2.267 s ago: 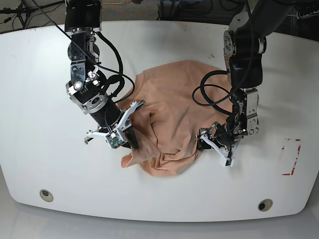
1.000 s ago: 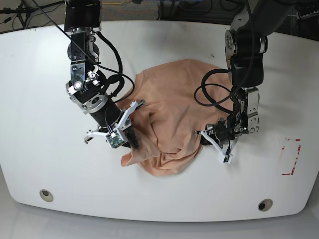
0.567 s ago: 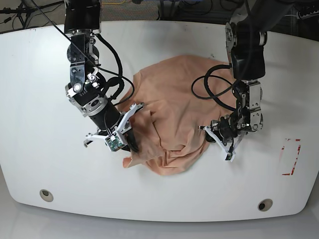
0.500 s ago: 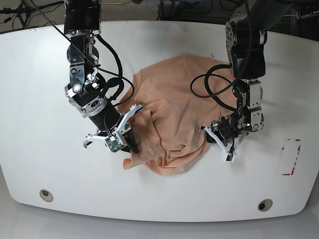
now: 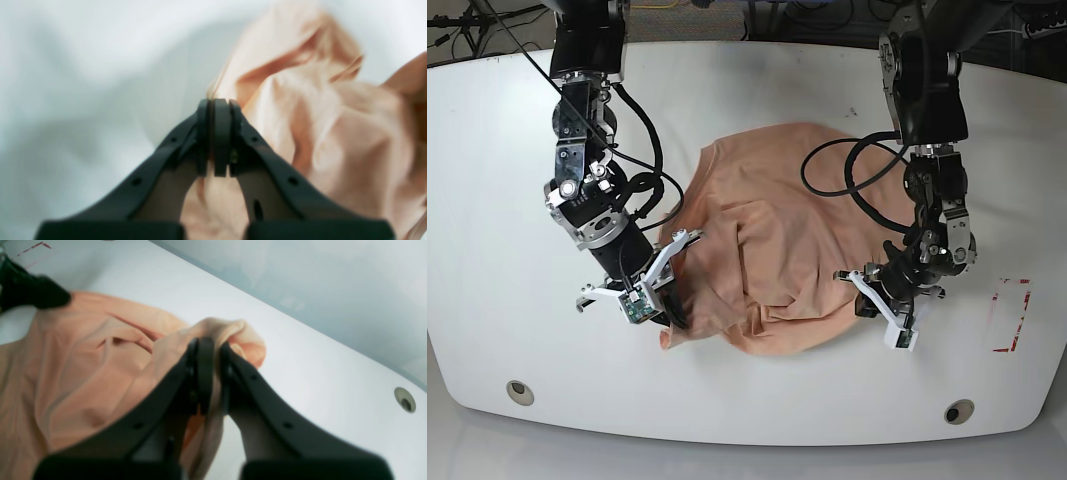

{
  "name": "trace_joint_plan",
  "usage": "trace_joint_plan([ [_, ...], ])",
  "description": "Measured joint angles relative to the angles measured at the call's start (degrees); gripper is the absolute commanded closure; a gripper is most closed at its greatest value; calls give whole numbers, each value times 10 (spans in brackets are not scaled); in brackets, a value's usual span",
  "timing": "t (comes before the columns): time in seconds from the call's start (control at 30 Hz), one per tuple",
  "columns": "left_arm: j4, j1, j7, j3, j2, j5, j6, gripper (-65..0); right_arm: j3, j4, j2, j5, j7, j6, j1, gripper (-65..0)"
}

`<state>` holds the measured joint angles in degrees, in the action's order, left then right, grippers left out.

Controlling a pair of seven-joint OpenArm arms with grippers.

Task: Fold the T-shirt properly
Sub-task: 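Pull both grippers apart, lifting and stretching the shirt between them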

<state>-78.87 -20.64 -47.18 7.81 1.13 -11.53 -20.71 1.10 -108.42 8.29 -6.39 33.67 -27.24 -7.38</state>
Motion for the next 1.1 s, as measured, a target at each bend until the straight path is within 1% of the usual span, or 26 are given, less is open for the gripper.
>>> trace_joint_plan([
  [0.03,-12,2,0,3,2,-3,-3,-2,1,1,-1,0,0,0,0,-3],
  [0.1,-59,9,-33,19,3,-9,-8,-2,2,2,0,0,1,0,0,-3],
  [0.13,-78,12,-38,24,5,-14,-15,-2,2,3,-1,1,5,0,-2,-3],
  [0.3,-123,12,-43,43,22,-14,-31,0,2,5,0,2,9,1,-7,-4],
  [0.37,-138,16,-51,50,28,-13,-57,0,0,10,0,1,9,0,-13,-5],
  [0.43,-156,21,-67,64,37,-10,-113,0,-5,19,0,-1,6,-1,-23,-5],
  [0.47,-163,24,-74,66,41,-14,-120,0,-6,24,0,0,6,-1,-28,-5],
  [0.63,-174,15,-90,79,55,-2,-114,0,-5,38,3,1,9,0,-47,-6],
  [0.73,-180,5,-91,82,57,-2,-106,0,-8,47,1,0,11,0,-56,-6],
  [0.83,-185,-14,-110,92,49,-5,-92,0,-7,62,1,0,12,-2,-72,-7],
  [0.87,-188,-22,-111,96,45,-5,-86,0,-7,66,1,1,16,-2,-79,-7],
  [0.93,-193,-33,-111,100,45,-5,-82,0,-5,75,1,2,21,2,-95,-7],
  [1.1,-209,-55,-120,119,40,-2,-66,0,-3,87,3,2,20,2,-123,-9],
])
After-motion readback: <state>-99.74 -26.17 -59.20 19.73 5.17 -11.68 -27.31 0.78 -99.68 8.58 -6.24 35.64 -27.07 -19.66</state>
